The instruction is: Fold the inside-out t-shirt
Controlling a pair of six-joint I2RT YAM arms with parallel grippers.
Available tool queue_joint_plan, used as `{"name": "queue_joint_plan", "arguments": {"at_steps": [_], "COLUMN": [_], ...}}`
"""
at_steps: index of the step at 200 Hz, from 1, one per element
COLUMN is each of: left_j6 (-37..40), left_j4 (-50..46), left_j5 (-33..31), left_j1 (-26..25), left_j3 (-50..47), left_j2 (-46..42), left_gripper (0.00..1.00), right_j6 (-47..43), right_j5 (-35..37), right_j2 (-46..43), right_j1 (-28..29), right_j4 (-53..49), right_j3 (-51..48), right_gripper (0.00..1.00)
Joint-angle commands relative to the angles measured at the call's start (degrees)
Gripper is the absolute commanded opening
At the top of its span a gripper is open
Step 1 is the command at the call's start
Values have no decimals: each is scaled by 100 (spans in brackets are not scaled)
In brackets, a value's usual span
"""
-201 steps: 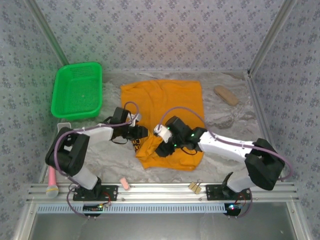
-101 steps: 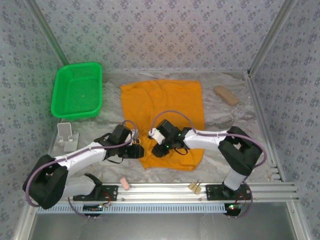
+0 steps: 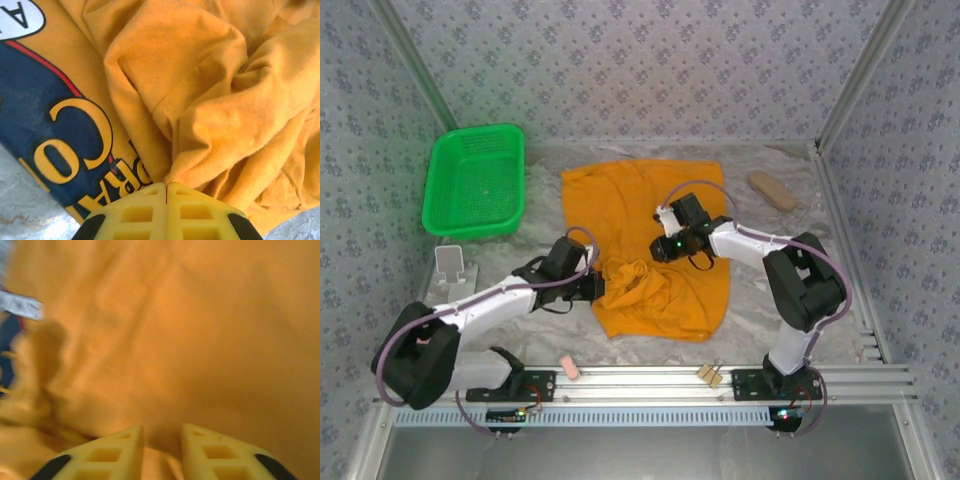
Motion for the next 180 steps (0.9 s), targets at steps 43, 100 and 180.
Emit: {"name": "queue_joint_plan", "arguments": {"at_steps": [43, 100, 180], "left_j6": [455, 547, 450], "left_j4": [-121, 367, 277], "left_j5": [62, 91, 549], "left_j1": [-36, -47, 45], "left_j3": [248, 327, 1180], "left_j2": [-3, 430, 1315], "left_gripper": [44, 46, 1], "right_j6": [-1025, -4306, -6888], "right_j5": [842, -76, 714], "right_j2": [-1983, -1852, -1193], "right_j1": [1214, 1859, 1971], "right_j4": [353, 2570, 3735], "right_j3": [-1104, -2300, -2315], "right_gripper": [44, 48, 47]}}
